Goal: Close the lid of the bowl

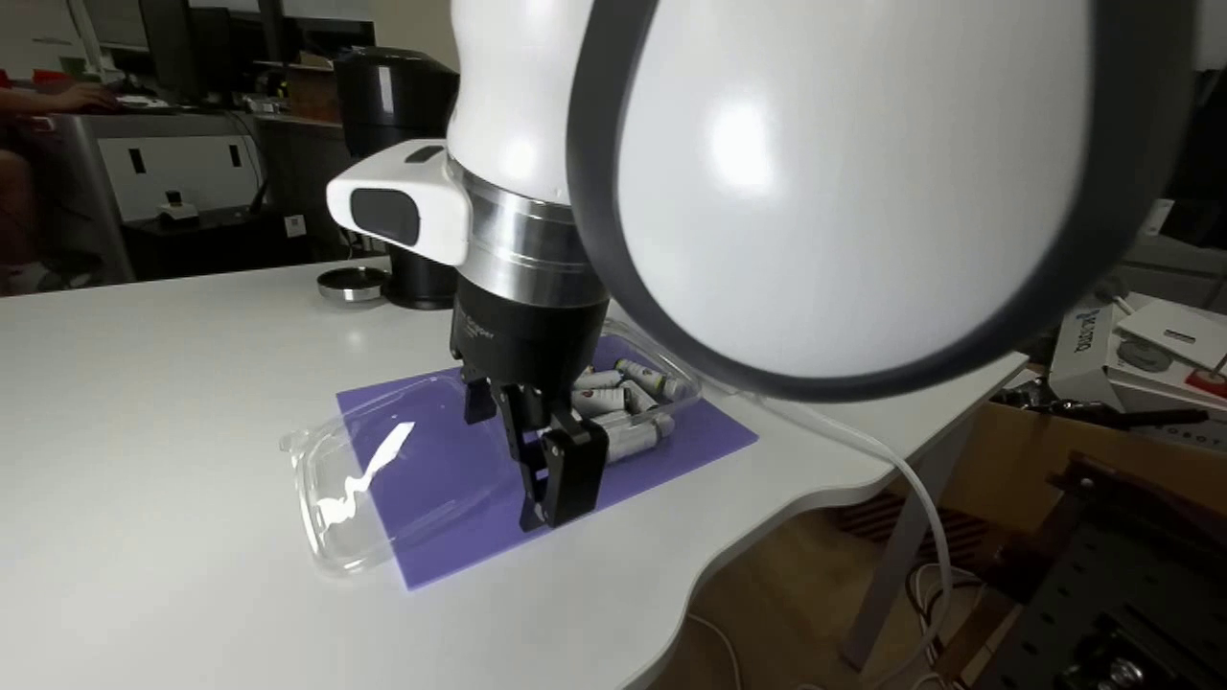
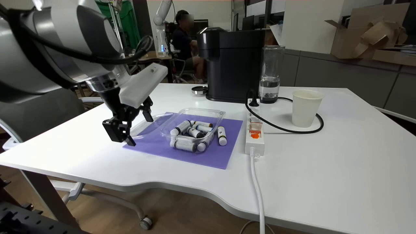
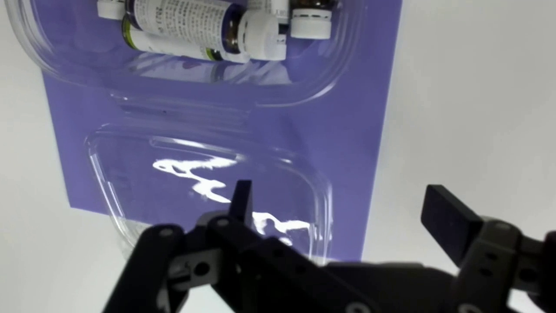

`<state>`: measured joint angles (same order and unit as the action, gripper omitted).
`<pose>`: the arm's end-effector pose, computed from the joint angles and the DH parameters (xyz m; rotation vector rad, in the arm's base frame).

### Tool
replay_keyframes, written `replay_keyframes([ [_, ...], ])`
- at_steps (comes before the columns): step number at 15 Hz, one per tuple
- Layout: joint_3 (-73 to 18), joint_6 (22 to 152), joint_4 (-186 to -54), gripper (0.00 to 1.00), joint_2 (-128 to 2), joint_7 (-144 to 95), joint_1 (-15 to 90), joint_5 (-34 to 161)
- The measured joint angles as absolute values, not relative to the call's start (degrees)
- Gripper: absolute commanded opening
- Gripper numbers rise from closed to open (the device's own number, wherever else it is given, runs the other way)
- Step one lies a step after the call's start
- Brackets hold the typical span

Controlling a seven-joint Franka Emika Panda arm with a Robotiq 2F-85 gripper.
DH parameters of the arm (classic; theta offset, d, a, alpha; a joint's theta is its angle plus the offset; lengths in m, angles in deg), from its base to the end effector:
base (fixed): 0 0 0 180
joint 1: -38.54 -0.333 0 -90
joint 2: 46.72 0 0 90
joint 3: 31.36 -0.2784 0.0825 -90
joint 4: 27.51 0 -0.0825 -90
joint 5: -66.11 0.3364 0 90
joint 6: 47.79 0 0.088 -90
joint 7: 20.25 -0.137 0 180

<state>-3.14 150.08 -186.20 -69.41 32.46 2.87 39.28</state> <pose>0.3687 0.0796 0.1228 2.0559 2.0745 0.3209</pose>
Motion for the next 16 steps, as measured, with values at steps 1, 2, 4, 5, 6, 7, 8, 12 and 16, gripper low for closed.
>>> replay_keyframes([
  [1,-2.3,150.1,-185.8,1.0,-69.4,33.8,1.7,39.9],
  [2,-1.1,150.1,-185.2,1.0,-69.4,35.4,0.0,40.9],
  [4,1.3,150.1,-183.8,1.0,-69.4,38.8,-3.9,43.2],
  [5,2.1,150.1,-183.1,1.0,-69.4,40.0,-5.7,44.3],
  [6,2.7,150.0,-182.6,1.0,-69.5,40.9,-7.1,45.3],
  [7,3.0,150.0,-182.2,1.0,-69.6,41.4,-8.3,46.2],
  [8,3.0,150.0,-182.1,1.0,-69.9,41.5,-8.9,46.7],
  [12,2.4,150.0,-182.2,1.0,-72.9,41.5,-9.2,47.6],
  [16,-0.3,150.0,-182.1,1.0,-75.7,43.1,-7.9,52.3],
])
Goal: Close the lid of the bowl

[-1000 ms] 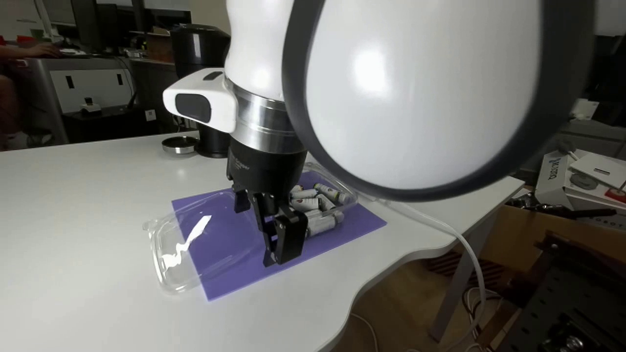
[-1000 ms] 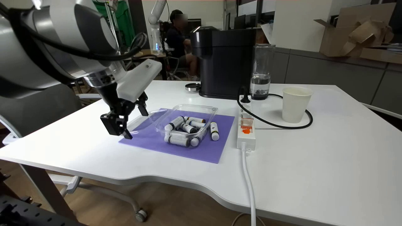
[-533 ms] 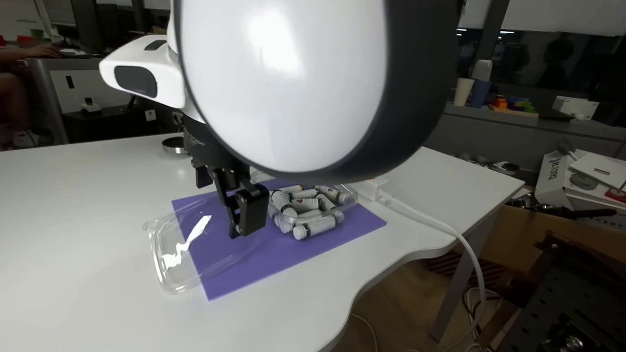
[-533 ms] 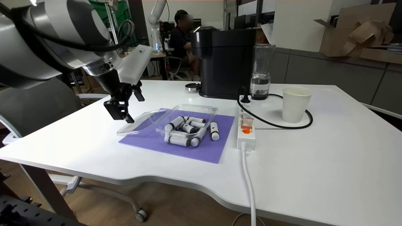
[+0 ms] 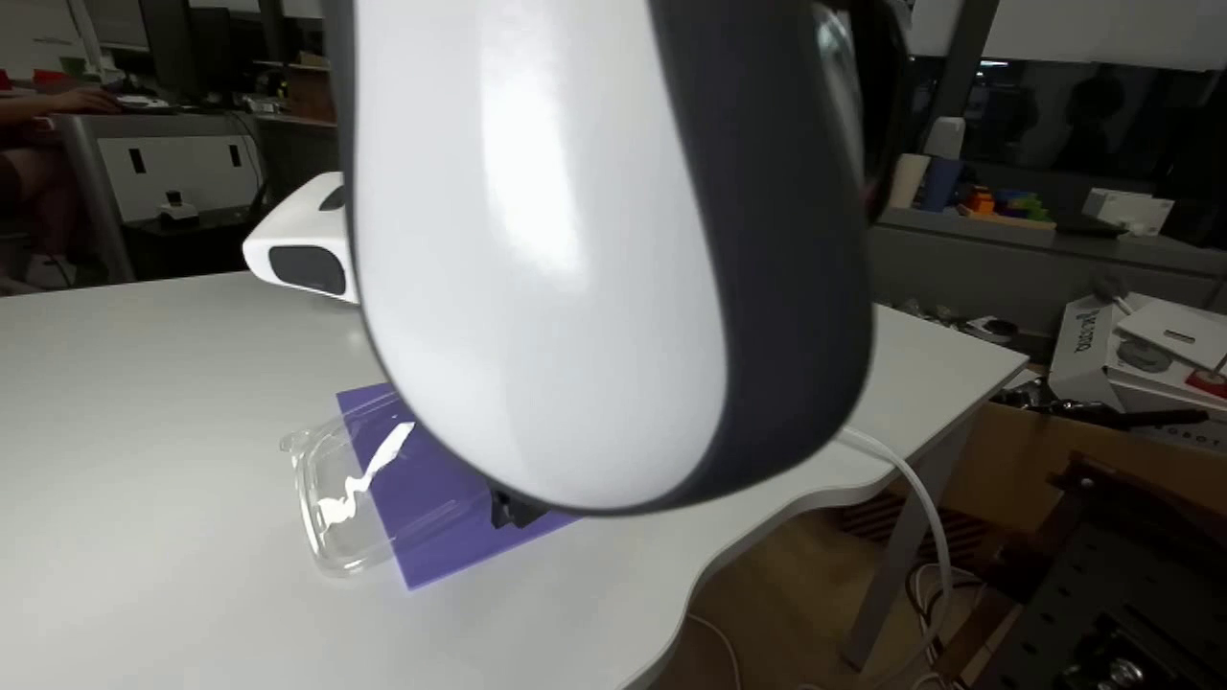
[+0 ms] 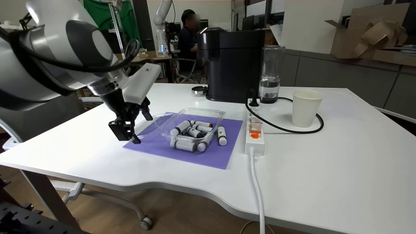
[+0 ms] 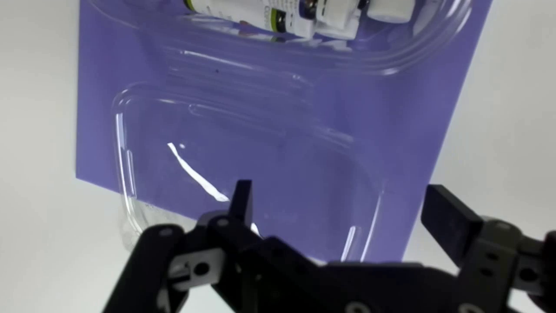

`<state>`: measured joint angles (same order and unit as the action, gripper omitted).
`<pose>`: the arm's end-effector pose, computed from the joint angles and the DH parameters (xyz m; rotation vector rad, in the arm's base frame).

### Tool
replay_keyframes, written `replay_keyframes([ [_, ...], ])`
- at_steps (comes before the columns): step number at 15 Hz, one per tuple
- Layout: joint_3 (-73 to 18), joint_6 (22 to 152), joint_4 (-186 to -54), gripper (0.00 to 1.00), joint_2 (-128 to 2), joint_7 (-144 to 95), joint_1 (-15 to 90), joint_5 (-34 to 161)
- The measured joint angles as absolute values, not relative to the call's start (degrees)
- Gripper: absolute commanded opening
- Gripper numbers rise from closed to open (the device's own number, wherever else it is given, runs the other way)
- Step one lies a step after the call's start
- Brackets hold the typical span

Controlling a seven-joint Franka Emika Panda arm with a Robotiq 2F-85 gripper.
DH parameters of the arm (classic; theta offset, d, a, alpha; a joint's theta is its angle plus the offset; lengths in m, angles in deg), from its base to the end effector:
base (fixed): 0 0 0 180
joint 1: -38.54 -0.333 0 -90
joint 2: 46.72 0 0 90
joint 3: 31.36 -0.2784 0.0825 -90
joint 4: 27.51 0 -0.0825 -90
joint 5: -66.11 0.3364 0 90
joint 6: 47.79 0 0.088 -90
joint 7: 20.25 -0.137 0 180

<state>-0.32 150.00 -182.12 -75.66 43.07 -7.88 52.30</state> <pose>0.3862 0.1021 0.1090 1.8574 2.1359 0.2514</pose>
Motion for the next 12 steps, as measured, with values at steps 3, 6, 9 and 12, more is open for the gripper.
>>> replay_keyframes([
  [3,-1.3,150.0,-181.6,1.0,-76.9,44.7,-7.8,54.7],
  [6,-1.5,150.0,-180.5,1.0,-77.5,46.5,-8.4,56.3],
  [9,-0.7,150.0,-178.9,1.0,-77.7,48.7,-10.2,58.3],
  [12,-0.3,150.0,-177.9,1.0,-78.4,50.0,-11.4,59.6],
])
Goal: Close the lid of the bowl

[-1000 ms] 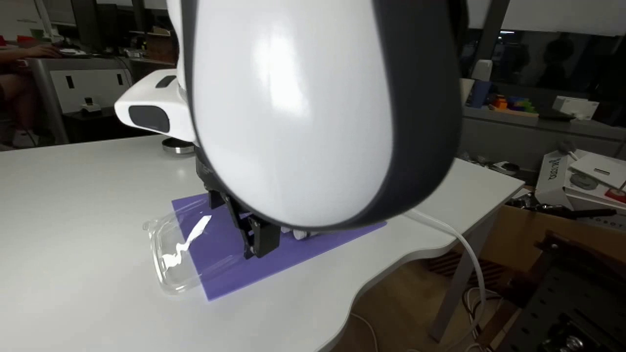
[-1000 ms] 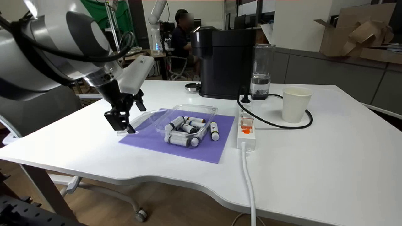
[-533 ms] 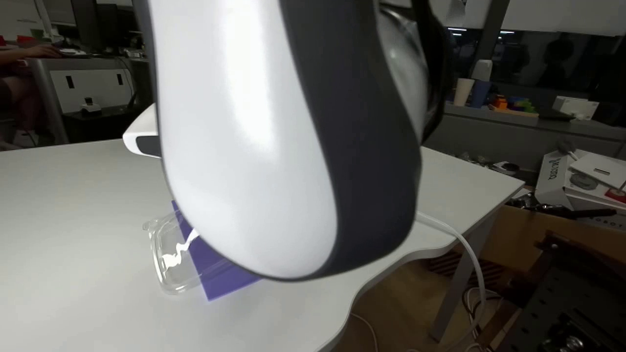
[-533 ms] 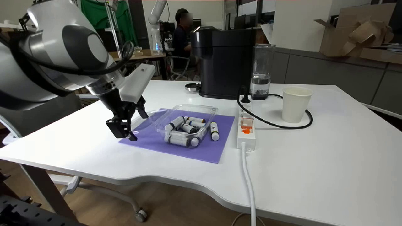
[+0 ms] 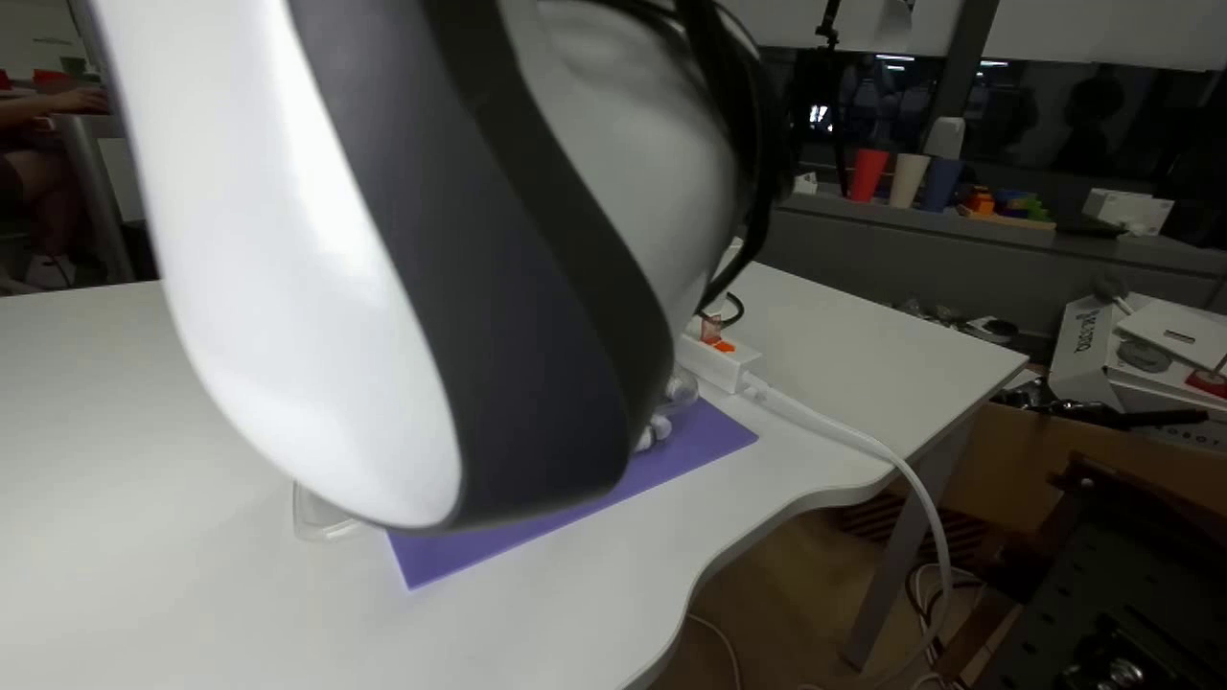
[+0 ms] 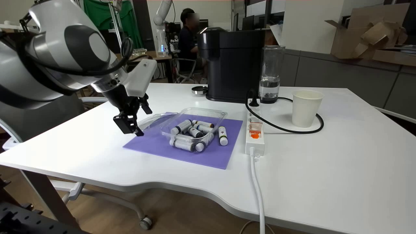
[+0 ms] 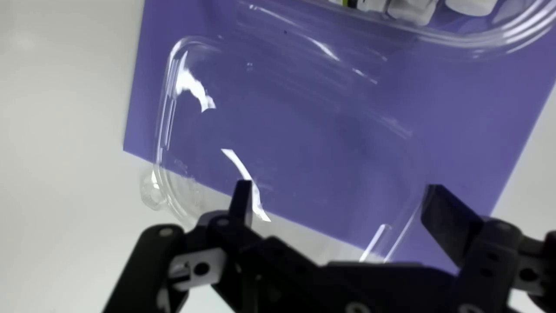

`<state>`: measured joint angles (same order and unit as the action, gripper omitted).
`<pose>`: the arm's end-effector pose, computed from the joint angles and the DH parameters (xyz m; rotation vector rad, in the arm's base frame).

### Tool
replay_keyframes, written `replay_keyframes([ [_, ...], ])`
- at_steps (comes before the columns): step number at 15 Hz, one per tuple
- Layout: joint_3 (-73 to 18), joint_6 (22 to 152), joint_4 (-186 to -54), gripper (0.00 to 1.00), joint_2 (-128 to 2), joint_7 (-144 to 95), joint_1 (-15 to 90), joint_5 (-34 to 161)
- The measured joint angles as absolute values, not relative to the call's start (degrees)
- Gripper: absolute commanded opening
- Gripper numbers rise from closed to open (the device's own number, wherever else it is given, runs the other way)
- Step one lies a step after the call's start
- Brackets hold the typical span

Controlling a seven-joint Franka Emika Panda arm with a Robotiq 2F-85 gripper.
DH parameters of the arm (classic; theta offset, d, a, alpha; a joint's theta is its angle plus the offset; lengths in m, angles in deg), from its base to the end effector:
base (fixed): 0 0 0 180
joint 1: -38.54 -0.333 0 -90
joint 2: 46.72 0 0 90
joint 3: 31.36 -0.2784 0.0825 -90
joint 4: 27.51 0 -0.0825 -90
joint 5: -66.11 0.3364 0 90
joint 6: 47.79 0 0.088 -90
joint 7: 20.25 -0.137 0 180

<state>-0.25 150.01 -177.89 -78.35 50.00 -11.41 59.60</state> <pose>0.4093 0.1203 0.1122 1.7351 2.1526 0.2715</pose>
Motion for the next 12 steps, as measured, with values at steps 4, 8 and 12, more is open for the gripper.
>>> replay_keyframes([
  [4,-0.2,150.0,-177.1,1.0,-79.9,50.4,-11.6,60.2],
  [8,-0.1,150.0,-176.0,1.0,-81.7,50.5,-12.0,61.6],
  [12,1.0,150.0,-173.7,1.0,-82.6,50.5,-14.0,63.1],
])
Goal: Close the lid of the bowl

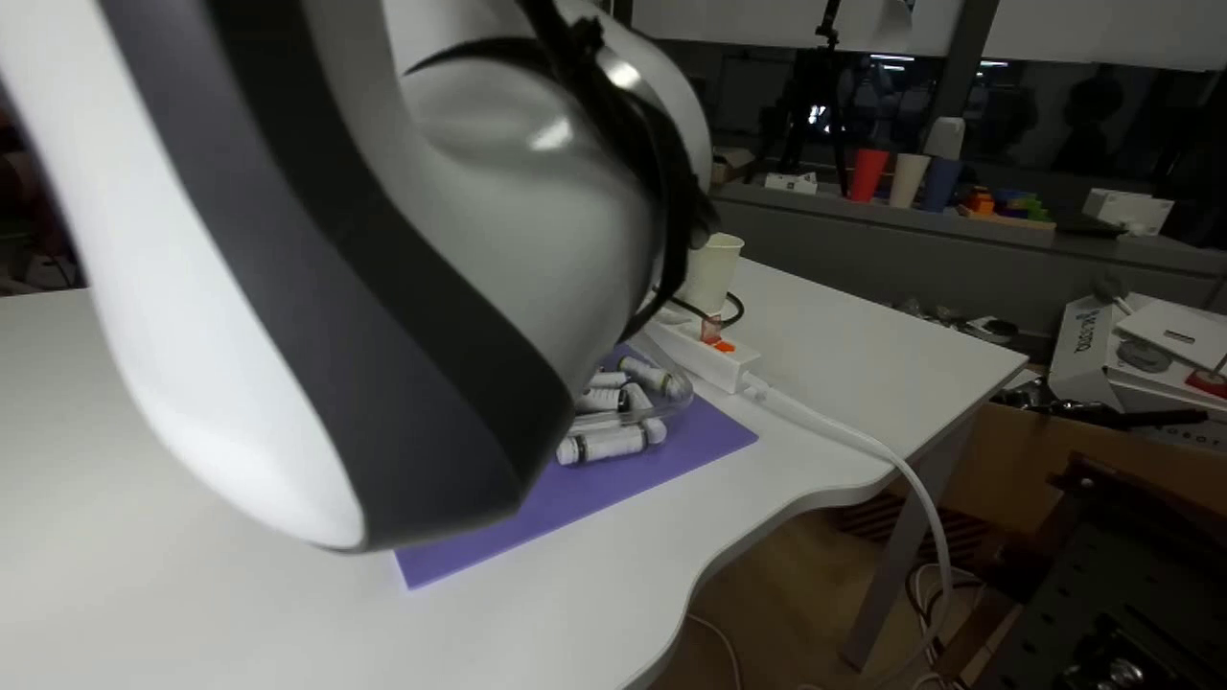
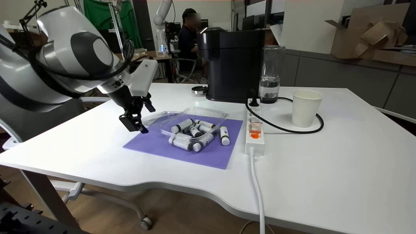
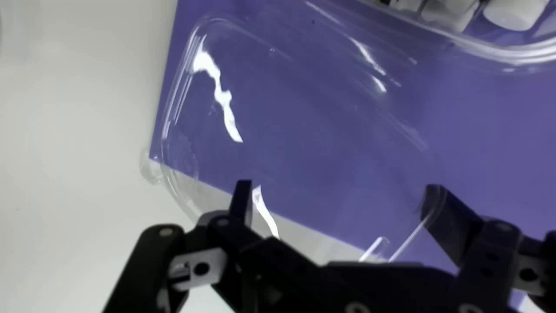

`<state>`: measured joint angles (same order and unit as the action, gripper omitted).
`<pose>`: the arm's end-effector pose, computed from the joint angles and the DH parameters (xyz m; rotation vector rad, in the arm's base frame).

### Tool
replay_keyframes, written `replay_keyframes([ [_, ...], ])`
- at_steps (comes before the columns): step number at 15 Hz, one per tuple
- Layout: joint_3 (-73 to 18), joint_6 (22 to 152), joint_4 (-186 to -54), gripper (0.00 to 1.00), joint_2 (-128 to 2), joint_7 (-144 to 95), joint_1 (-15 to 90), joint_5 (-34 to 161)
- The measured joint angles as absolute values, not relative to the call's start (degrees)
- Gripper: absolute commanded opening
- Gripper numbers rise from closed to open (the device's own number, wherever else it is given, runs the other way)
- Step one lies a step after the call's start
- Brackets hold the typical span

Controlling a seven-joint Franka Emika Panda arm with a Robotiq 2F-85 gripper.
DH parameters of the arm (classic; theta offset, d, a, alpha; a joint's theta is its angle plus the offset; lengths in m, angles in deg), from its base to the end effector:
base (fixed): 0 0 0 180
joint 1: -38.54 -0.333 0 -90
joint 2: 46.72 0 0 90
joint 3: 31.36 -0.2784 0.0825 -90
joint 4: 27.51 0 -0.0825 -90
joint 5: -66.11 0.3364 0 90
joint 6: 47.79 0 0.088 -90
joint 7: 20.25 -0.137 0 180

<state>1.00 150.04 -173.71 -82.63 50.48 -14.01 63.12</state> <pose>0.4281 0.1278 0.1064 1.6999 2.1141 0.2695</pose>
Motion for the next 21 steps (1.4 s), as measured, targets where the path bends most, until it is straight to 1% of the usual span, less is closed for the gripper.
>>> replay_keyframes([
  [5,4.2,150.0,-171.9,1.0,-82.7,50.5,-18.8,65.5],
  [11,10.6,150.0,-171.4,1.0,-82.9,48.3,-26.9,72.9],
  [21,22.2,150.0,-172.5,1.0,-87.6,36.4,-39.0,78.7],
])
